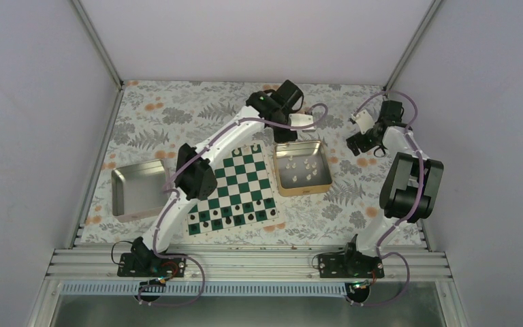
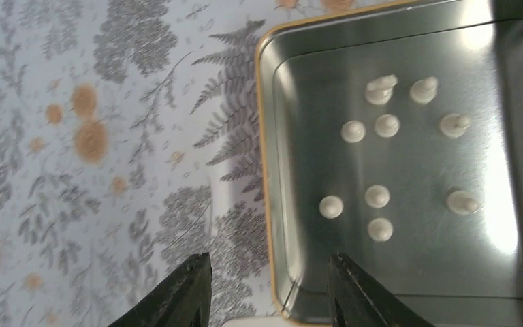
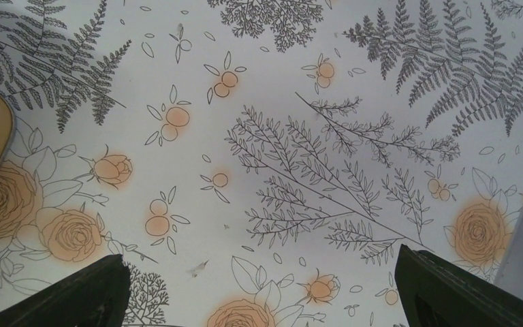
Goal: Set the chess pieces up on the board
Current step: Pick up the chess piece from the storage box.
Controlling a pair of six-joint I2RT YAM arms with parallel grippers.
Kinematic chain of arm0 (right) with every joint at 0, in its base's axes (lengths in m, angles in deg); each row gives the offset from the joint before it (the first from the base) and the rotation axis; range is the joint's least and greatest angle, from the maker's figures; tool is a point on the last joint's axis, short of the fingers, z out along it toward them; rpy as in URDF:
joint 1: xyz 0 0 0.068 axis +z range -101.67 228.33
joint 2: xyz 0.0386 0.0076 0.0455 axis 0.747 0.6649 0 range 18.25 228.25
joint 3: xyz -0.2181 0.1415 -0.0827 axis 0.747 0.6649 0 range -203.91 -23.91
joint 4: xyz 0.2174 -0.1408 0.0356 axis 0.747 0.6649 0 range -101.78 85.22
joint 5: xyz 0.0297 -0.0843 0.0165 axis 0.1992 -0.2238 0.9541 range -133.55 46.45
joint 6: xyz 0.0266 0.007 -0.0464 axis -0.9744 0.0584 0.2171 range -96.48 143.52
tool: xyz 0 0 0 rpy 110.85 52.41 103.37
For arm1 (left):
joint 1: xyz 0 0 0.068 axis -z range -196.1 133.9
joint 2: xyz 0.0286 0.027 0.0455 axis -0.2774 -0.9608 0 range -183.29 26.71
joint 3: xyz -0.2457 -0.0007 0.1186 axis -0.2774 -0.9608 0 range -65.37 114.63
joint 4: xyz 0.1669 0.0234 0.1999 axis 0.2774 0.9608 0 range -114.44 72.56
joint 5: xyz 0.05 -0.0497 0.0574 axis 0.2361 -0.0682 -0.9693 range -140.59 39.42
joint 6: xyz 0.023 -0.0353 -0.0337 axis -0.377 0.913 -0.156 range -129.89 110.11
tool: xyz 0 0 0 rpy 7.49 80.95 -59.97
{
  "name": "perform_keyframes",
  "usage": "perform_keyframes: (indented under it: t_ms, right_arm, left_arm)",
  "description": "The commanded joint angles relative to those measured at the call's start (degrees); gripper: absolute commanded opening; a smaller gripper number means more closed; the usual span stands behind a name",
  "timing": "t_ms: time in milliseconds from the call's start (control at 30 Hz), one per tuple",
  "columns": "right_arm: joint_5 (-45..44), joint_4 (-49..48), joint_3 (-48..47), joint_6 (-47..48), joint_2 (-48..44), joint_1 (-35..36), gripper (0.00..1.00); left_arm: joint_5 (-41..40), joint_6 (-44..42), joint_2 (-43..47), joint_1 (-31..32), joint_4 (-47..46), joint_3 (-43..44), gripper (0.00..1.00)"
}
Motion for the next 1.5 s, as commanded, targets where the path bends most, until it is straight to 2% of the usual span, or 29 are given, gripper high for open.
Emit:
perform_keyframes:
  t_ms: [0, 333, 633, 767, 1467]
  right_arm:
    - [0.83, 0.62, -1.26, -0.74, 0.85, -0.67, 1.00]
    - [1.66, 0.75, -1.04, -0.29, 0.91, -0.68, 1.00]
    - [1.85, 0.89, -0.82, -0.20, 0.57, -0.64, 1.00]
    - [1.47, 0.84, -0.72, -0.30, 0.68, -0.74, 1.00]
    - [1.58, 1.38, -0.74, 0.13, 1.10, -0.72, 1.00]
  left_arm:
    - [4.91, 1.07, 1.59, 1.11, -6.86, -1.79, 0.44]
    - [10.15, 3.44, -4.60, 4.75, -14.18, 0.98, 0.44]
    - [15.69, 2.98, -8.22, 6.47, -13.13, 0.06, 0.44]
    - [15.97, 3.00, -8.94, 6.53, -13.14, -0.33, 0.41]
    - [14.91, 1.55, -13.33, 6.48, -13.51, -1.46, 0.40]
